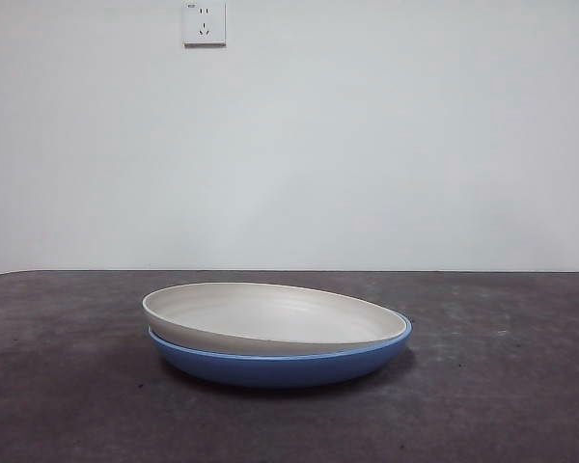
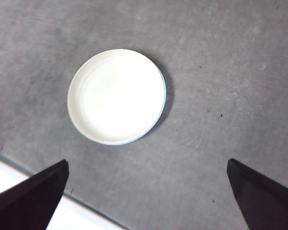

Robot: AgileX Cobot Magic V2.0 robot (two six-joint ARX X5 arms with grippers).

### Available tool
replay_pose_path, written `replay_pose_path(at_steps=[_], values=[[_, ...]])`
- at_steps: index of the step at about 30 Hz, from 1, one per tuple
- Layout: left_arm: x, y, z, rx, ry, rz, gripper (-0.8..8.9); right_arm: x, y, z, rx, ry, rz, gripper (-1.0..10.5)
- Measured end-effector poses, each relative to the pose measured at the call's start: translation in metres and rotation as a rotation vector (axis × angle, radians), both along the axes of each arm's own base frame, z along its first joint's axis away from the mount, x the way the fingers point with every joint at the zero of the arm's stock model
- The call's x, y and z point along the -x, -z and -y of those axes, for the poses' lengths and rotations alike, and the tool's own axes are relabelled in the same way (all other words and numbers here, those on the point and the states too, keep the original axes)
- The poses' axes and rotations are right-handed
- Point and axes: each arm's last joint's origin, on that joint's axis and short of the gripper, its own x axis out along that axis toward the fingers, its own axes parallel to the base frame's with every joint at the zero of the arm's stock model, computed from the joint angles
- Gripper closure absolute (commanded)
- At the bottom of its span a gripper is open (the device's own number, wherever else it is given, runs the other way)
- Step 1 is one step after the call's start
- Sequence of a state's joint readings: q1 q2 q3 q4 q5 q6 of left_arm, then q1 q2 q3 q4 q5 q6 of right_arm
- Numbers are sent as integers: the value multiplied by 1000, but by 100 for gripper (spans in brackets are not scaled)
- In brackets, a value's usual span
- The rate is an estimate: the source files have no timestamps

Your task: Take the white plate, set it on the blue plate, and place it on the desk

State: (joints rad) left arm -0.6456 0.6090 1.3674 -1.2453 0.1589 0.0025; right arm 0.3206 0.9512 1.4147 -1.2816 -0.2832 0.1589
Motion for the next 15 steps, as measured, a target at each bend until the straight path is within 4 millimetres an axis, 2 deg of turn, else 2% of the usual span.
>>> replay_pose_path(at_steps=[2, 8, 11, 15], values=[[0, 0, 0, 0, 0, 0, 184, 20, -4, 7, -1, -10, 35, 329], [0, 0, 0, 0, 0, 0, 184, 64, -11, 21, -27, -22, 161, 329], [0, 0, 0, 0, 0, 0, 184, 83, -12, 28, -42, -25, 223, 330], [0, 0, 0, 0, 0, 0, 187, 97, -13, 32, -53, -28, 271, 330]])
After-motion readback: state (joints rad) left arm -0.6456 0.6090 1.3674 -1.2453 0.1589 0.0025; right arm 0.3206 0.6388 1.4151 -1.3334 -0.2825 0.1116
